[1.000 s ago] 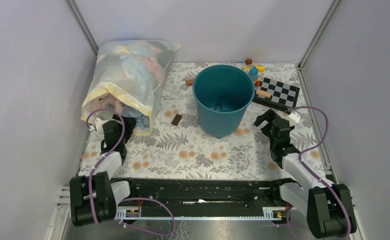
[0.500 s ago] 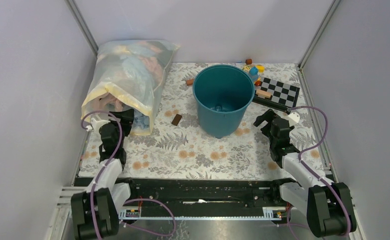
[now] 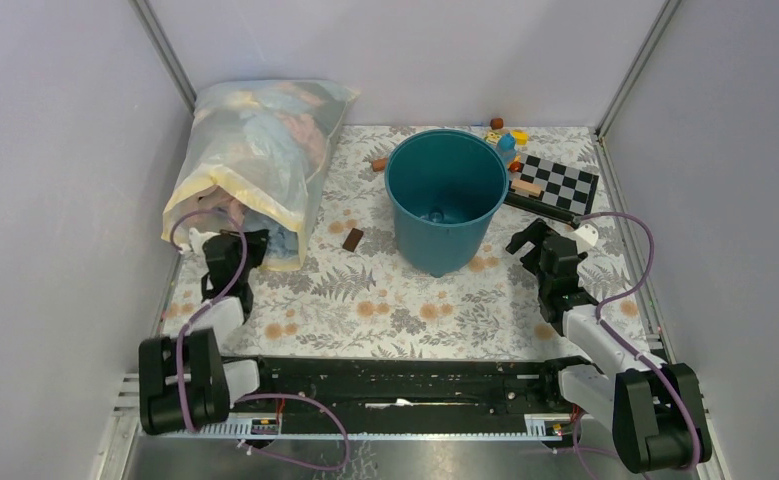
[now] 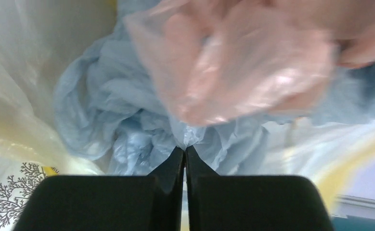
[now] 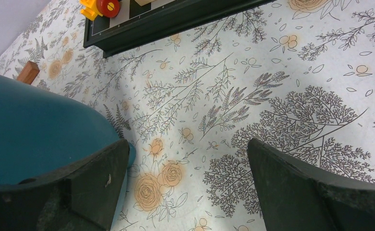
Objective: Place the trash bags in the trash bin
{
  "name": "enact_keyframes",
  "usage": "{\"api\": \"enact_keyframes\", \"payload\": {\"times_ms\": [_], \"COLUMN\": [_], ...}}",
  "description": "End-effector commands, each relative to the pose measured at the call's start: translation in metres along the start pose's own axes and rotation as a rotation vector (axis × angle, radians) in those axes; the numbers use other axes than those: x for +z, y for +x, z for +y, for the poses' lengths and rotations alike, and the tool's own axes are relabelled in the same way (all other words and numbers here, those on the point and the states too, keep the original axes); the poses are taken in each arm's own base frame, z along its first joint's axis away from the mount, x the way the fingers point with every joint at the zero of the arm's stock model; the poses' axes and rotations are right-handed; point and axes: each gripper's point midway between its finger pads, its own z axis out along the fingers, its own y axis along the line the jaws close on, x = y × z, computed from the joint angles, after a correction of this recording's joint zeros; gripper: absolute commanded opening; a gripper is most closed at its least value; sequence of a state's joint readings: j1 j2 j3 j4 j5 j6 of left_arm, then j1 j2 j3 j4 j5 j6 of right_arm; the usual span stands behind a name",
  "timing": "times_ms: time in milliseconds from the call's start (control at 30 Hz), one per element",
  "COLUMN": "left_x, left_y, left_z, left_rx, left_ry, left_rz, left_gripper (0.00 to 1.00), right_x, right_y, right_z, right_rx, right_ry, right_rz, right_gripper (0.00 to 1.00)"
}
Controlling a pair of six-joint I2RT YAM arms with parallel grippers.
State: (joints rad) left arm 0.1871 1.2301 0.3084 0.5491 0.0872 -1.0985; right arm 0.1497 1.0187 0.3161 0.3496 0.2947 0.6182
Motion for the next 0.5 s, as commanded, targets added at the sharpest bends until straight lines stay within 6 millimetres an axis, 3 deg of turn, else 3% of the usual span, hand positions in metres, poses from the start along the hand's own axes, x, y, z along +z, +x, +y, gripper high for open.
{"api": "enact_keyframes", "payload": {"times_ms": [0, 167, 300, 467], "left_x": [-0.027, -0.076, -0.114, -0.146], "left_y": [-0.045, -0.068, -0.078, -0.076], "left_z": [-0.032, -0.037, -0.058, -0.094], "left_rx": [0.084, 0.071, 0.086, 0.13], "left_ry": [0.046, 0.033, 0.082, 0.155], "left_rz": [-0.199, -0.334, -0.378, -0.323], "left_gripper": [0.0, 0.0, 0.0, 0.0], "right_x": [0.001, 0.001, 0.001, 0.001], "right_y": [-0.018, -0.017, -0.017, -0.017], "right_z": [0.016, 0.015, 0.016, 0.016], "right_rx": [0.012, 0.012, 0.012, 0.011], "right_ry": [-0.043, -0.042, -0.044, -0.045], "right_rz": [-0.053, -0.048, -0.049, -0.047], "right_gripper": [1.0, 1.0, 1.0, 1.0]}}
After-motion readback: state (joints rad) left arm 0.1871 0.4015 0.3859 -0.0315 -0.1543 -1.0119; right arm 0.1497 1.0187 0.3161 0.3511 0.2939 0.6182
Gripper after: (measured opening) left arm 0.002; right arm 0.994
